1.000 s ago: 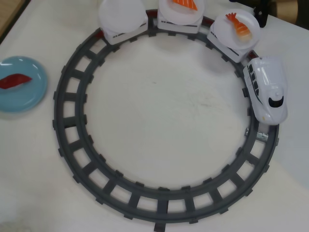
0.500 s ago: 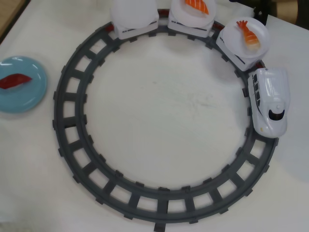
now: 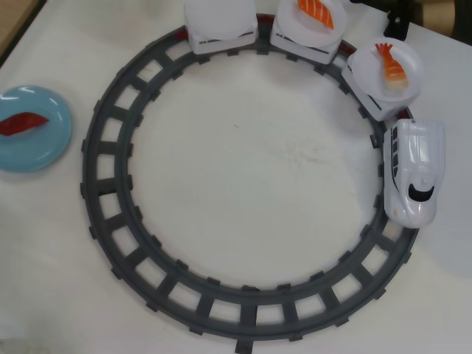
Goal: Pick up the sushi from the Shinkansen and put it on the blue dish
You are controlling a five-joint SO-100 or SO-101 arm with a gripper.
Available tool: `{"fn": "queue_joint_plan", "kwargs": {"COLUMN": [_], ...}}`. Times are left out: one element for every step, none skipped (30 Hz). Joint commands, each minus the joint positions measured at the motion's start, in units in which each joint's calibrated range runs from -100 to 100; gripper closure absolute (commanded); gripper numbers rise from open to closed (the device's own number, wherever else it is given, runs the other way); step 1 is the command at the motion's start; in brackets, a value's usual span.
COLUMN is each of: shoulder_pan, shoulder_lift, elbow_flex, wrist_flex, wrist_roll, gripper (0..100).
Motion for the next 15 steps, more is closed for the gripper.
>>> {"fn": "queue_joint_plan", "kwargs": {"shoulder_pan": [-0.5, -0.5, -0.5, -0.5, -0.5, -0.5, -0.5, -0.5, -0.5, -0.5, -0.5, -0.5, -0.5, -0.5, -0.5], "shoulder_lift": [-3.8, -4.7, -5.5, -6.3, -7.1, -8.0, -8.6, -9.4, -10.0, -10.7, -11.4, -12.0, -12.4, -12.4, -12.4], "elbow_flex": [0.4, 0.5, 0.5, 0.4, 0.4, 0.4, 0.4, 0.4, 0.4, 0.4, 0.4, 0.4, 0.4, 0.4, 0.5], "wrist_flex": [4.8, 6.2, 7.6, 8.7, 9.8, 10.9, 12.1, 13.4, 14.8, 16.1, 17.4, 18.8, 20.1, 21.4, 22.6], "wrist_roll": [-0.1, -0.1, -0.1, -0.1, -0.1, -0.1, -0.1, -0.1, -0.1, -0.1, -0.1, -0.1, -0.1, -0.1, -0.1], "gripper": [83, 83, 83, 83, 83, 83, 83, 83, 83, 83, 83, 83, 83, 83, 83]}}
